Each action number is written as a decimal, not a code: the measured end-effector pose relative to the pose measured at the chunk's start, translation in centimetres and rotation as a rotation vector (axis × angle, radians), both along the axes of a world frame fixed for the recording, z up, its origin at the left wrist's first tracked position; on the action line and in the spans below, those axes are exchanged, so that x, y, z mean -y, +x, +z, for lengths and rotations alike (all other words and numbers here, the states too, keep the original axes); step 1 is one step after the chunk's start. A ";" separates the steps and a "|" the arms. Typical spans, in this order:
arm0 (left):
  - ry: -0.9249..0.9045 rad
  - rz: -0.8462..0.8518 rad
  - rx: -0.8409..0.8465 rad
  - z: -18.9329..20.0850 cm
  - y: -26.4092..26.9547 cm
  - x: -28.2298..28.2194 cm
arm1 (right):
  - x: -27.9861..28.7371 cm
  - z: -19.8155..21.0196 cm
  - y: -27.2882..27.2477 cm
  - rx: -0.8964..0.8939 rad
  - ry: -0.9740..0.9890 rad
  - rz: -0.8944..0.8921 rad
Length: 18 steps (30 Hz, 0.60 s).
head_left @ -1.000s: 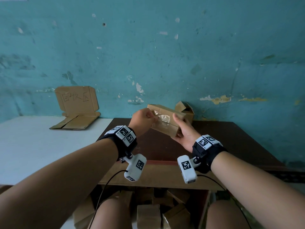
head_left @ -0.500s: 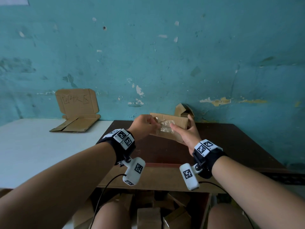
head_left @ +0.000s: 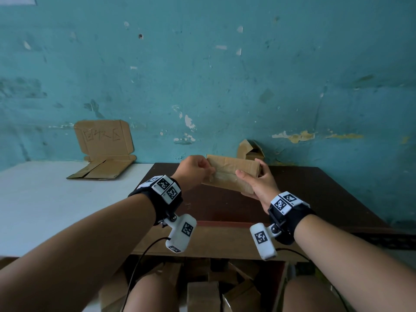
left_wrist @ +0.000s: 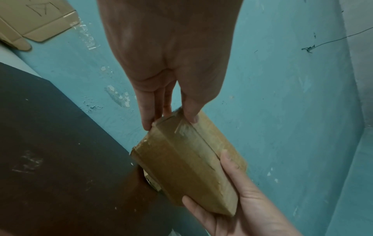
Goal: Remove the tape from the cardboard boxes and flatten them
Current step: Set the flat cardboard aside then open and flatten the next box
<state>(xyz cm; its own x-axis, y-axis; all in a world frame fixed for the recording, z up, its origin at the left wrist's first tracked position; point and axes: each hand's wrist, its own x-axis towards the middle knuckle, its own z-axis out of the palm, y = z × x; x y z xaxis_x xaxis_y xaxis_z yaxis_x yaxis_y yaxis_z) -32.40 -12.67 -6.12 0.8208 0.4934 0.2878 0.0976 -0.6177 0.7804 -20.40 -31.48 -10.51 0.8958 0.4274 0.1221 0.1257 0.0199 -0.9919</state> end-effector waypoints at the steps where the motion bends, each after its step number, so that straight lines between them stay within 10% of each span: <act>1: -0.003 0.002 -0.002 0.1 0.0 0.1 | 0.1 0.0 0.0 -0.011 0.007 0.008; 18: -0.563 -0.004 0.079 0.5 -0.3 0.0 | 2.0 -0.5 0.3 -0.150 0.109 0.098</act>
